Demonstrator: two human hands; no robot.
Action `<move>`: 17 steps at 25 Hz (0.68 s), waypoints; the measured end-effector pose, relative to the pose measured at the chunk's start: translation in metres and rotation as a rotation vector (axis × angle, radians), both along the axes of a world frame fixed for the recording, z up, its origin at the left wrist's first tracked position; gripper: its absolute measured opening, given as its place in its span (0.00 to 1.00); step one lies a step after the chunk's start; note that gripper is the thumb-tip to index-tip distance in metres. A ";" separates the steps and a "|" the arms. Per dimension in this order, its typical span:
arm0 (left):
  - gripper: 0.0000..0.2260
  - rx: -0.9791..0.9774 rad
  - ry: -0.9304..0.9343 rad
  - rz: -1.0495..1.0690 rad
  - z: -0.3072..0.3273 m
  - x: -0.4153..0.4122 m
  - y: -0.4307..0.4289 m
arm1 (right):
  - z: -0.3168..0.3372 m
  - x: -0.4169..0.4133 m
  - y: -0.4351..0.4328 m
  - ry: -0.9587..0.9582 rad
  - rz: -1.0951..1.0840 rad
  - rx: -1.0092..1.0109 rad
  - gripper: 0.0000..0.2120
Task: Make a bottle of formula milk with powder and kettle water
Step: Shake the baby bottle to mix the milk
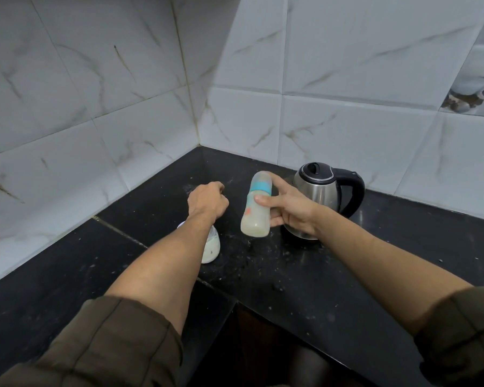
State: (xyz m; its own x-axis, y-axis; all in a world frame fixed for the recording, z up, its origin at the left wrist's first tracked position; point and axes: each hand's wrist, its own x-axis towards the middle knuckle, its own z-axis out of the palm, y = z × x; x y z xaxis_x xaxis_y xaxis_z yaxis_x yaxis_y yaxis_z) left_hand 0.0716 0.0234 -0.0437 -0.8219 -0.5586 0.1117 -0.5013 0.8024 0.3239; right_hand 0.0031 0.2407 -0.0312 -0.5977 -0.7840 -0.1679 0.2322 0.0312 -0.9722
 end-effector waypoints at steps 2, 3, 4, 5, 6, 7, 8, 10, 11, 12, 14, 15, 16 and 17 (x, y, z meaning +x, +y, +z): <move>0.19 -0.002 0.000 0.003 0.001 0.001 -0.001 | 0.000 0.001 0.001 0.035 -0.001 -0.051 0.38; 0.19 -0.006 0.003 0.004 0.000 0.002 -0.001 | 0.002 0.001 0.000 0.024 -0.080 -0.092 0.39; 0.19 -0.011 0.007 0.004 0.000 0.002 -0.001 | 0.003 0.001 -0.002 -0.005 -0.155 -0.134 0.41; 0.20 -0.012 0.009 0.003 -0.001 0.003 -0.002 | 0.004 0.001 -0.002 -0.011 -0.187 -0.145 0.41; 0.20 -0.011 0.010 0.002 -0.001 0.003 -0.002 | 0.004 0.003 -0.003 0.021 -0.164 -0.121 0.41; 0.19 -0.009 0.010 0.001 -0.001 0.004 -0.002 | 0.003 0.005 -0.004 0.075 -0.083 -0.069 0.41; 0.19 -0.009 0.010 0.002 -0.002 0.004 -0.002 | 0.002 0.007 -0.004 0.116 0.008 -0.023 0.40; 0.19 -0.010 0.007 0.007 -0.001 0.005 -0.004 | 0.001 0.010 -0.003 0.144 0.045 -0.015 0.39; 0.20 -0.010 0.006 0.007 -0.001 0.005 -0.005 | 0.002 0.010 -0.003 0.120 -0.023 -0.050 0.39; 0.20 -0.012 0.006 0.005 -0.001 0.006 -0.006 | 0.003 0.009 -0.004 0.068 -0.119 -0.096 0.39; 0.20 -0.012 0.002 0.007 -0.002 0.007 -0.007 | 0.002 0.010 -0.006 0.005 -0.190 -0.122 0.39; 0.20 -0.009 -0.001 0.008 -0.002 0.007 -0.007 | 0.002 0.012 -0.006 0.029 -0.126 -0.073 0.40; 0.20 -0.008 -0.003 0.008 -0.002 0.006 -0.006 | 0.000 0.013 -0.005 0.065 -0.017 -0.010 0.40; 0.19 -0.008 -0.005 0.007 -0.002 0.006 -0.005 | -0.002 0.015 -0.004 0.082 0.071 0.029 0.39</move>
State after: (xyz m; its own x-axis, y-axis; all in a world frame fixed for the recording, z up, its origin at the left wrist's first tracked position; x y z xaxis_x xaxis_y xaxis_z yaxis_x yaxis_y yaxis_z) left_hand 0.0772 0.0182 -0.0459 -0.8187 -0.5631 0.1124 -0.5081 0.8017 0.3150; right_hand 0.0177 0.2362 -0.0329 -0.5538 -0.8201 -0.1441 0.1478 0.0734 -0.9863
